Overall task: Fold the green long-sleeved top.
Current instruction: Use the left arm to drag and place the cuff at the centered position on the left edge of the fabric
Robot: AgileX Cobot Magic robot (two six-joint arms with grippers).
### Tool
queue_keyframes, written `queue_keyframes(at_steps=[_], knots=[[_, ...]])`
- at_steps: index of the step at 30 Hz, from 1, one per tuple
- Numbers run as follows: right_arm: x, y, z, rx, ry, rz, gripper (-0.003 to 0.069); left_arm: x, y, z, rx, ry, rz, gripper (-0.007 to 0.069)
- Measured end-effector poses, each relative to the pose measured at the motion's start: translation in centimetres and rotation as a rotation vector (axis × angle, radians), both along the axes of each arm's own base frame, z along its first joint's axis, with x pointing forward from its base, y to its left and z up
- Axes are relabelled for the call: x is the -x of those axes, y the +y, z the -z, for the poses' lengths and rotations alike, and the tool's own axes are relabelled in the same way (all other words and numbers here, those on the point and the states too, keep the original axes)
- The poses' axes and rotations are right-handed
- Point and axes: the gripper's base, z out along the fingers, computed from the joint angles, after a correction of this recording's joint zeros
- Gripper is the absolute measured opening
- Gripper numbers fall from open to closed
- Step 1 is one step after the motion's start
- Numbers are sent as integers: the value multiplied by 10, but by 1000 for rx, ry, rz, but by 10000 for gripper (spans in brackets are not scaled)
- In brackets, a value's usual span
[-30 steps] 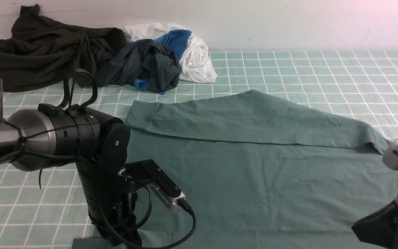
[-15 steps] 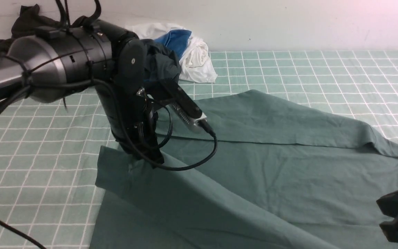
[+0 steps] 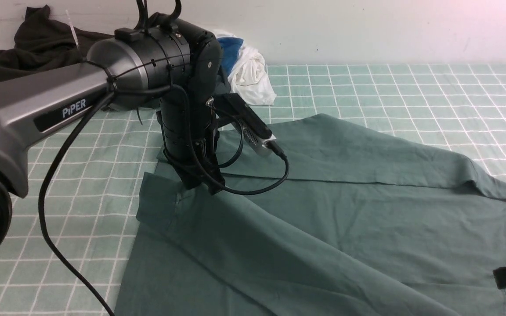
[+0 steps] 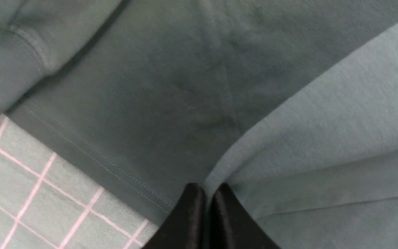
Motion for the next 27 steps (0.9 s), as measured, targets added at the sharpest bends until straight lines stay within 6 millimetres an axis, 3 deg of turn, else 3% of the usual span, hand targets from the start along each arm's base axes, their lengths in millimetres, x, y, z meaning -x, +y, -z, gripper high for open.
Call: queue_keyframes(at_steps=[7,11,16,17,19,21,23,27], knots=[[-24,-5,39,-30,63,32,342,1,-2,1,22,11,-5,10],[-28,-4,57,-33,121,36,393,1,-3,1,35,16,-8,10],[-31,-4,59,-36,127,39,339,1,-4,1,40,16,-9,10],[-31,-3,58,-45,125,46,271,1,-4,1,41,16,-9,10],[-32,-3,59,-46,122,47,213,1,-4,1,41,16,-9,10],[-32,-4,59,-35,119,38,78,1,-4,1,41,16,-9,10],[-32,-5,58,-23,118,42,23,1,-4,1,41,16,-9,10],[-27,-10,51,38,121,60,0,1,-4,1,46,12,-9,10]])
